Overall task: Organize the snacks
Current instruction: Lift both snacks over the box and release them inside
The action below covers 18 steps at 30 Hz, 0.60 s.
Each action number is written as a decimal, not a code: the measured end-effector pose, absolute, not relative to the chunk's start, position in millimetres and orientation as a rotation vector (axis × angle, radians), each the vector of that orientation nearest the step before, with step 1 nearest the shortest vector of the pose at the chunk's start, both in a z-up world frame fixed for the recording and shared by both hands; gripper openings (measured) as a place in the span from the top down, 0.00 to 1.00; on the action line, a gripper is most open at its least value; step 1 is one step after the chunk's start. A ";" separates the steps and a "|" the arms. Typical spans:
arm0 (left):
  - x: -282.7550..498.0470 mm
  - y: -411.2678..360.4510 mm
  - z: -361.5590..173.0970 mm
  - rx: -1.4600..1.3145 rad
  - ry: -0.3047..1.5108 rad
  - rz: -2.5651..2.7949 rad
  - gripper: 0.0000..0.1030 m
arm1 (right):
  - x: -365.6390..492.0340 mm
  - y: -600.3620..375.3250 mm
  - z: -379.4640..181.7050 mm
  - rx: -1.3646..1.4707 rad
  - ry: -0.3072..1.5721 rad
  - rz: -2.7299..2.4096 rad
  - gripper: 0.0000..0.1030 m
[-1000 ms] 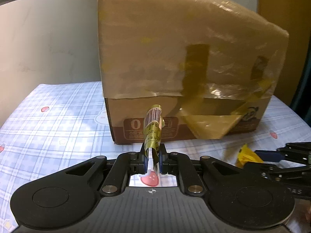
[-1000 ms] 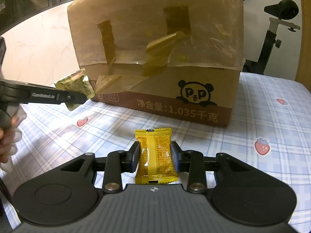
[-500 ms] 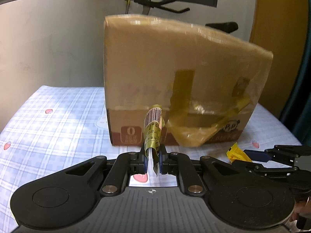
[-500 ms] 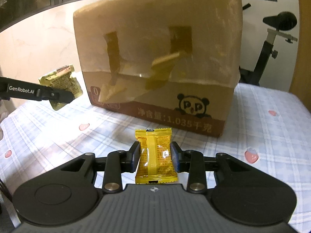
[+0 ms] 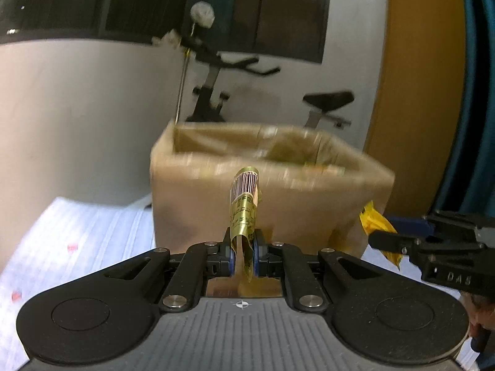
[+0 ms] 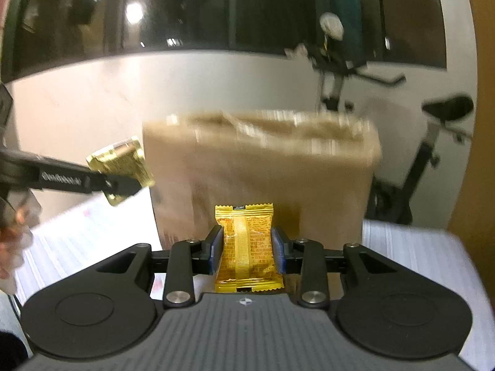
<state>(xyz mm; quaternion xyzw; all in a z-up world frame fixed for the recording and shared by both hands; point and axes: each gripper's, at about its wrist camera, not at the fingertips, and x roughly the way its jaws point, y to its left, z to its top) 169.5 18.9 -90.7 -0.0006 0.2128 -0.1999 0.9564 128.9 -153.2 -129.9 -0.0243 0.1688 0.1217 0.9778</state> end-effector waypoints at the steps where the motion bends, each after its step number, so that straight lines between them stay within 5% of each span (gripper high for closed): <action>1: 171.4 16.9 -82.9 0.003 0.416 -0.413 0.89 | 130.5 -153.8 -119.6 -0.049 0.317 0.254 0.65; 10: 224.9 -6.5 -29.9 0.011 0.376 -0.427 0.89 | 188.5 -159.5 -48.0 -0.059 0.228 0.270 0.65; 18: 276.6 -20.9 -33.7 0.048 0.434 -0.367 0.89 | 260.2 -163.2 -43.8 0.042 0.335 0.212 0.65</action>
